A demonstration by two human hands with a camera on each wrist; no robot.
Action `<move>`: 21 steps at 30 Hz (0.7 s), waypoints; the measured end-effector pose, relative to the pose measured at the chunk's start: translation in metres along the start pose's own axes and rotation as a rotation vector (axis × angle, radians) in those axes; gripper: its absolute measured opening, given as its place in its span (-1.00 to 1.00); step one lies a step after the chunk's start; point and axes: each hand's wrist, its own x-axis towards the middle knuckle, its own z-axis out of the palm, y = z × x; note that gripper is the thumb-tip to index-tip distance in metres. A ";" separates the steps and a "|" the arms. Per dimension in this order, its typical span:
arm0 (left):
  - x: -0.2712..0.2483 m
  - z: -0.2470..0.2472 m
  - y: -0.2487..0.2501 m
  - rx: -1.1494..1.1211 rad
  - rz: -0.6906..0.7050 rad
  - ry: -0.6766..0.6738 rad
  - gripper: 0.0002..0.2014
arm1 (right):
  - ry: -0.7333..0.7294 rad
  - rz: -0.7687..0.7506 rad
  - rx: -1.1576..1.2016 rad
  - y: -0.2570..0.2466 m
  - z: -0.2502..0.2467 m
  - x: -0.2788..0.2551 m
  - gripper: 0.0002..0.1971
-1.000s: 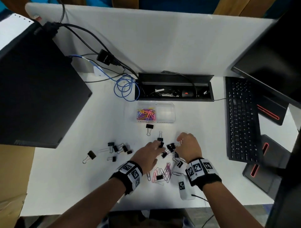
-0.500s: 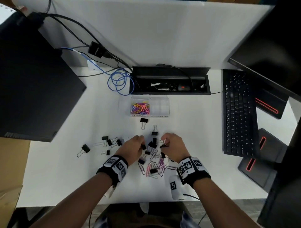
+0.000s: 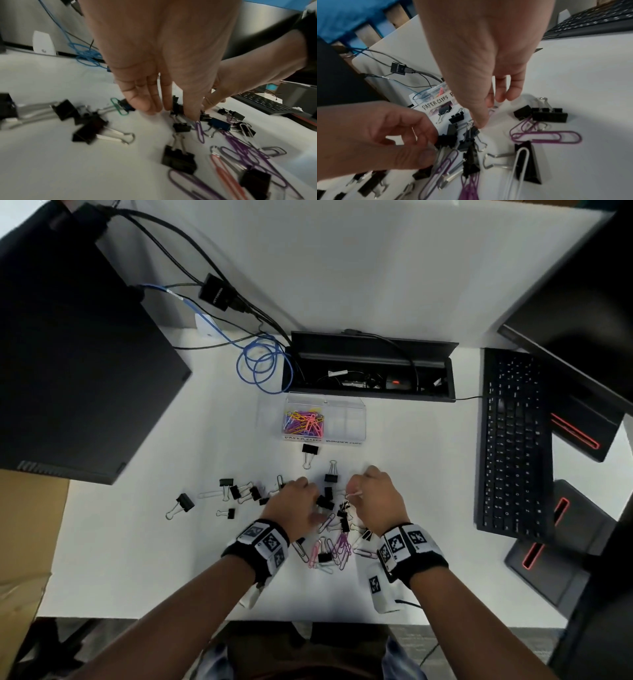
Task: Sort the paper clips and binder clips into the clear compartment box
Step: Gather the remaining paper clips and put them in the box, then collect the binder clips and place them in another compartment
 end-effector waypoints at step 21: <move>-0.011 0.024 0.001 0.115 0.322 -0.260 -0.84 | -0.146 -0.002 0.391 0.018 -0.012 -0.023 -0.62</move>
